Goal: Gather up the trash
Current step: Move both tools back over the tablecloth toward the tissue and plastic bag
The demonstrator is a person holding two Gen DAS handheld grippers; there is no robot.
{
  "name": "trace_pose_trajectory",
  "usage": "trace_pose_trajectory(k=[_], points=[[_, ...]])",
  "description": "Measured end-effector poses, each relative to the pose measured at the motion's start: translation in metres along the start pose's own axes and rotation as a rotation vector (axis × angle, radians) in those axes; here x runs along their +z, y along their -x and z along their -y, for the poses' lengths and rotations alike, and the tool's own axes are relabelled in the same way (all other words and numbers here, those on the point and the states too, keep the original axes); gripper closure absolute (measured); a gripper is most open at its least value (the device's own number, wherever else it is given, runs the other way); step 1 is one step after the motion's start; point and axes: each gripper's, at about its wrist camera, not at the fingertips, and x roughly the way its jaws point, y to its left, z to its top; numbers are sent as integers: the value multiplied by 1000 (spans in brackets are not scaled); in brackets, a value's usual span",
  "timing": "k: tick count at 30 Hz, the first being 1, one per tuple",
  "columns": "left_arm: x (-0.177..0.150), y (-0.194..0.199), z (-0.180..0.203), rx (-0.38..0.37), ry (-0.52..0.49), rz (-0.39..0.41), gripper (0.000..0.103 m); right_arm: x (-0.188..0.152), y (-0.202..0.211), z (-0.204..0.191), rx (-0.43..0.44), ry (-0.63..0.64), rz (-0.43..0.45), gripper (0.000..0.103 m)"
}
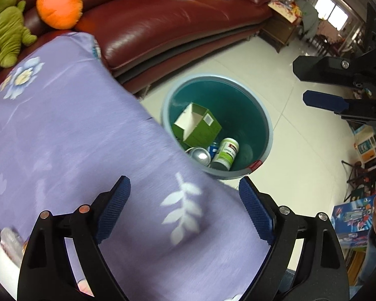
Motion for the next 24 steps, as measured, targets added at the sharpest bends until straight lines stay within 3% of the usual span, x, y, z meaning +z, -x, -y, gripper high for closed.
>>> trace_pose_trajectory(k=[15,24], points=[[-67,90,-100,110,108,90,14,-42,-9,-112,18,178,-65,20],[-116,128,-183,151,261,125,14,-67,-32,-171,1,277,-123,16]])
